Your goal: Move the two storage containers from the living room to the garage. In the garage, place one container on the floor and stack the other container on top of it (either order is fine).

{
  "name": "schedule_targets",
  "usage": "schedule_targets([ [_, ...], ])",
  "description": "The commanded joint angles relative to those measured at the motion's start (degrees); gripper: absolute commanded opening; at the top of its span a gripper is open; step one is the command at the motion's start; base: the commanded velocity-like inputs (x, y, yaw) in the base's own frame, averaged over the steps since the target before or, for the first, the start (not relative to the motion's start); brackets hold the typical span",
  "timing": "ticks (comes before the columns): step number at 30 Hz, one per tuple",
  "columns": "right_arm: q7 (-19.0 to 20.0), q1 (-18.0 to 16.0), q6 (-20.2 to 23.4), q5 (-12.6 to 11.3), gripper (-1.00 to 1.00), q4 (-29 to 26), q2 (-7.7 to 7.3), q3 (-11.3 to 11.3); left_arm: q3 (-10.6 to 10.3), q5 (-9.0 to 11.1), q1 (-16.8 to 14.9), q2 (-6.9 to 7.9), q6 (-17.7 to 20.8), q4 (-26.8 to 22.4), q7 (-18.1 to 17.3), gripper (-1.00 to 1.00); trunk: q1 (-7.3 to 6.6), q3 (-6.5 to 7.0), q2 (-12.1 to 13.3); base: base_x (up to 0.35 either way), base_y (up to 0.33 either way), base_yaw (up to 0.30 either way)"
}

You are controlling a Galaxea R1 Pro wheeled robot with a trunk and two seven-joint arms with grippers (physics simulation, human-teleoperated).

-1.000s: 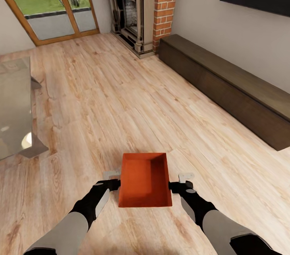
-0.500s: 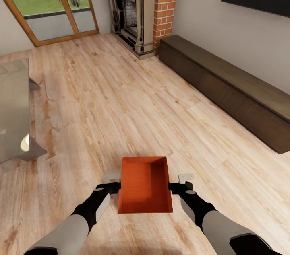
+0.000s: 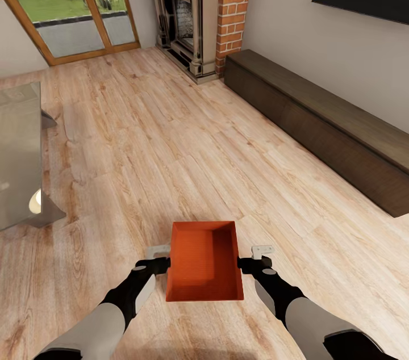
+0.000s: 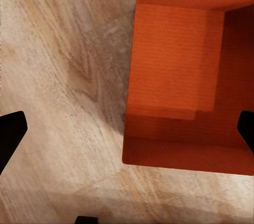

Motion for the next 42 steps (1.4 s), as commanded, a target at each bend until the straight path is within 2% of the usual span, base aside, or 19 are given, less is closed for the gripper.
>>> schedule_targets([
  [1, -0.3, 0.0, -0.2, -0.5, 1.00, 0.0, -0.01, 0.5, -0.1, 0.6, 0.0, 0.01, 0.3, -0.1, 0.3, 1.00, 0.00, -0.04, 0.0, 0.000, 0.000, 0.000],
  [7, -0.3, 0.0, -0.2, -0.5, 1.00, 0.0, -0.01, 0.5, 0.0, 0.7, 0.0, -0.03, 0.3, -0.3, 0.3, 1.00, 0.00, -0.04, 0.0, 0.000, 0.000, 0.000],
  [42, 0.0, 0.0, 0.0, -0.7, 1.00, 0.0, 0.30, 0.5, -0.1, 0.9, 0.0, -0.30, 1.1, -0.8, 0.3, 1.00, 7.69, -6.32, -14.1, 0.000, 0.000, 0.000],
])
